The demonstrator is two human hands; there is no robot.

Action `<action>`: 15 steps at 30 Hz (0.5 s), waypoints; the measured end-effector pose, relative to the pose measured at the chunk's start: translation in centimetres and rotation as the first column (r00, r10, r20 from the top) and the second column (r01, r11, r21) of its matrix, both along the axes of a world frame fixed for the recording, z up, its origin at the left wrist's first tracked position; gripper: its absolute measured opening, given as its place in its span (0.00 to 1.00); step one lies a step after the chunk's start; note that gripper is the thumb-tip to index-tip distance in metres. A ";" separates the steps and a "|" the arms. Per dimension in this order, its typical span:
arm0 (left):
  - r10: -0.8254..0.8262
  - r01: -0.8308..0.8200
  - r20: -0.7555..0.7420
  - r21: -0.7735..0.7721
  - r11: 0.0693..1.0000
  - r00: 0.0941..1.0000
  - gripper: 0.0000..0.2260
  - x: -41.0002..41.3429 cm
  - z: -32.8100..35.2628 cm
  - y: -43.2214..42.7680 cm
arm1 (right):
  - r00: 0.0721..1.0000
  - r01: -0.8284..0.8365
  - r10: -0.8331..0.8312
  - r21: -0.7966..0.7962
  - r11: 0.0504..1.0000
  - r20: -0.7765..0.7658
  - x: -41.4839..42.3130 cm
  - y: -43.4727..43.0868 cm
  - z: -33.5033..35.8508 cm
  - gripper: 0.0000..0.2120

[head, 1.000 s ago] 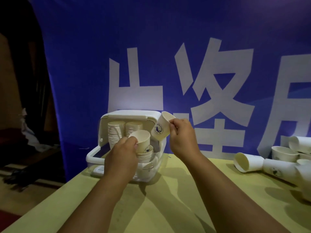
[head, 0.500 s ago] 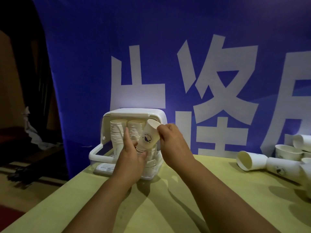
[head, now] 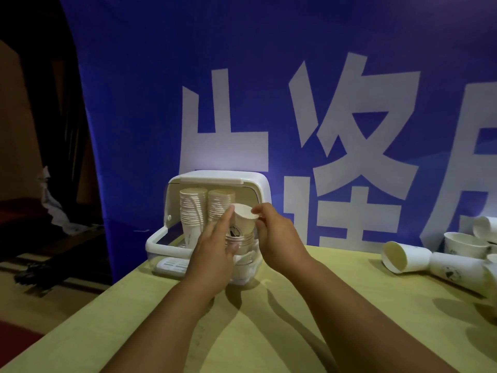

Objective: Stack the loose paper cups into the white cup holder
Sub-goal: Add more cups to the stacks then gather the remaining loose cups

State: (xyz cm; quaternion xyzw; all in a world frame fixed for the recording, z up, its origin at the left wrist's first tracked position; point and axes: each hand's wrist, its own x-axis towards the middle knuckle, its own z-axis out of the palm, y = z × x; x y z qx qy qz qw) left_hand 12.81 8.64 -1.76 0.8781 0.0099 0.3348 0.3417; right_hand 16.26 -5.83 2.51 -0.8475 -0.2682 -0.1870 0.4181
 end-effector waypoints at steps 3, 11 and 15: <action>0.032 -0.033 -0.002 -0.040 0.999 0.999 0.31 0.3 0.0 0.1 | 1.000 -0.009 0.010 0.050 0.999 -0.014 0.5 0.5 -0.5 0.11; 0.163 -0.161 -0.056 0.031 0.986 0.985 0.18 0.1 0.3 -0.3 | 0.998 0.009 -0.018 -0.153 0.988 -0.059 0.5 0.7 -2.0 0.15; 0.177 -0.177 -0.007 0.028 0.984 0.984 0.18 -0.4 -0.2 -0.7 | 0.994 0.053 -0.061 -0.079 0.995 -0.094 -0.9 -0.5 -1.4 0.18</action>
